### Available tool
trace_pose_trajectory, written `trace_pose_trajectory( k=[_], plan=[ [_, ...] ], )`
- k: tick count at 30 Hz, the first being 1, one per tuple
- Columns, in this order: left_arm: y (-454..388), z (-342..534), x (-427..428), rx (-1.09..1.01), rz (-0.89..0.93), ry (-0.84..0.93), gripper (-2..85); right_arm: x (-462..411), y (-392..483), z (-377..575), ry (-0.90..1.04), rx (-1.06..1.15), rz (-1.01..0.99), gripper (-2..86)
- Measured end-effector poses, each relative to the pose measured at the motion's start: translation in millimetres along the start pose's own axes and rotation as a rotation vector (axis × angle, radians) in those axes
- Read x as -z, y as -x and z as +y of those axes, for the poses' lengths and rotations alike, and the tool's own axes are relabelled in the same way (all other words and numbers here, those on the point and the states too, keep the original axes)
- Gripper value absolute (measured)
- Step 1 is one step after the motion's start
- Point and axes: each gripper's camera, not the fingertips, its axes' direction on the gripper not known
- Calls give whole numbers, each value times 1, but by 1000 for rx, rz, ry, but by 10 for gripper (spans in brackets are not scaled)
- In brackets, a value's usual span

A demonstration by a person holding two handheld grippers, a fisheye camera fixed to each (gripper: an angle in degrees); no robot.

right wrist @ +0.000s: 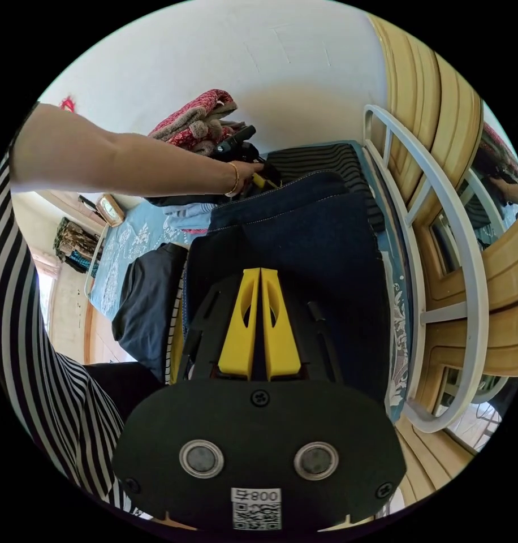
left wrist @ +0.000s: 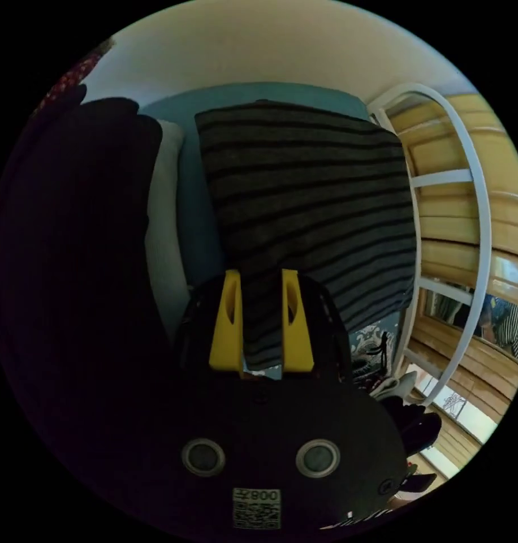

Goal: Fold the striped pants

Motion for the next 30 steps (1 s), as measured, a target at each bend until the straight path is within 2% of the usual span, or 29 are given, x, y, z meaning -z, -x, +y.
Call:
trace_pose_trajectory(
  k=[4, 7, 12, 15, 19, 21, 25, 28, 30],
  plan=[
    [-47, 41, 19, -129, -64, -85, 71, -13, 10, 9, 4, -13, -21, -3],
    [-82, 82, 44, -212, 16, -171, 57, -24, 20, 16, 14, -21, -28, -3],
    [-128, 153, 98, -245, 387, -296, 36, -44, 36, 33, 26, -41, -45, -3],
    [-160, 194, 135, -301, 526, -353, 31, -57, 46, 44, 30, -53, -50, -3],
    [-196, 250, 190, -371, 628, -453, 29, -73, 54, 58, 33, -88, -81, -2],
    [-217, 293, 236, -449, 739, -537, 29, -83, 57, 68, 40, -121, -123, 0],
    [-251, 366, 303, -562, 788, -643, 29, -93, 61, 82, 59, -204, -228, 4],
    [-271, 433, 349, -597, 842, -709, 28, -89, 77, 96, -14, -217, -295, 12],
    [-280, 491, 383, -638, 945, -769, 29, -80, 99, 106, -95, -208, -302, 26]
  ],
)
